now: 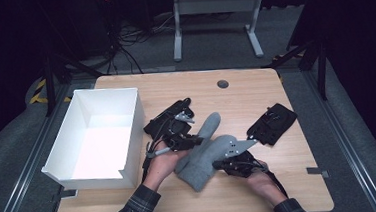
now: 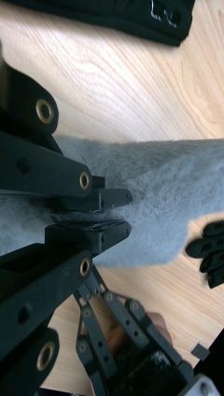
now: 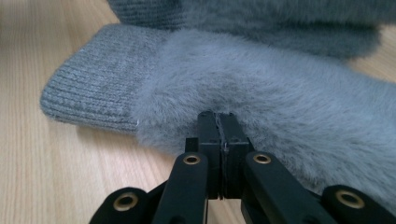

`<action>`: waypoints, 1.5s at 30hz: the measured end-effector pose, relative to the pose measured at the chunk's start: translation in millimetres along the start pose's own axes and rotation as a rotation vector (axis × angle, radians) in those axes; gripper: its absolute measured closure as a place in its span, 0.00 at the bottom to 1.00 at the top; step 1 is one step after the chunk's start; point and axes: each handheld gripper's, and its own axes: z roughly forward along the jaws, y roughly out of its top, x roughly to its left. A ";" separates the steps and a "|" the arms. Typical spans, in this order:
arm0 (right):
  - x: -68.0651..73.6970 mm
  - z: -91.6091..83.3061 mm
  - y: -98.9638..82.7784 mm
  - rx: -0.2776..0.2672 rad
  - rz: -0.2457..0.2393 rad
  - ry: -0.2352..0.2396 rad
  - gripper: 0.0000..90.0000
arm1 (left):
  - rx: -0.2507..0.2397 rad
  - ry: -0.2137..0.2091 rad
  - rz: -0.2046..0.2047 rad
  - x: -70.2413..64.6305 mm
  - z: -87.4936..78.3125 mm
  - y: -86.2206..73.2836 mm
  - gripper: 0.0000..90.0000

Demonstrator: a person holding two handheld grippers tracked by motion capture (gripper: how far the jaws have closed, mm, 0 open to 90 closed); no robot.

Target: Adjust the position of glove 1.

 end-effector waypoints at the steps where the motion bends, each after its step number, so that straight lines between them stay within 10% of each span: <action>1: -0.2 0.5 0.4 0.000 0.001 0.000 1.00 | 0.004 -0.007 0.000 -1.8 1.9 0.1 0.95; 12: -1.6 1.5 0.5 -0.003 -0.003 0.001 1.00 | 0.004 -0.120 0.031 -19.6 15.1 3.3 0.91; 22: 1.7 -11.8 -2.1 -0.025 0.005 0.004 1.00 | -0.053 -0.017 0.033 -4.7 -15.2 -2.3 0.98; 30: 23.0 -14.1 11.7 -0.075 -0.027 0.076 1.00 | -0.007 0.115 -0.050 24.8 -17.4 -29.3 1.00; 45: 47.2 26.1 37.5 -0.050 -0.061 0.151 1.00 | 0.108 0.094 -0.123 40.3 2.0 -57.5 1.00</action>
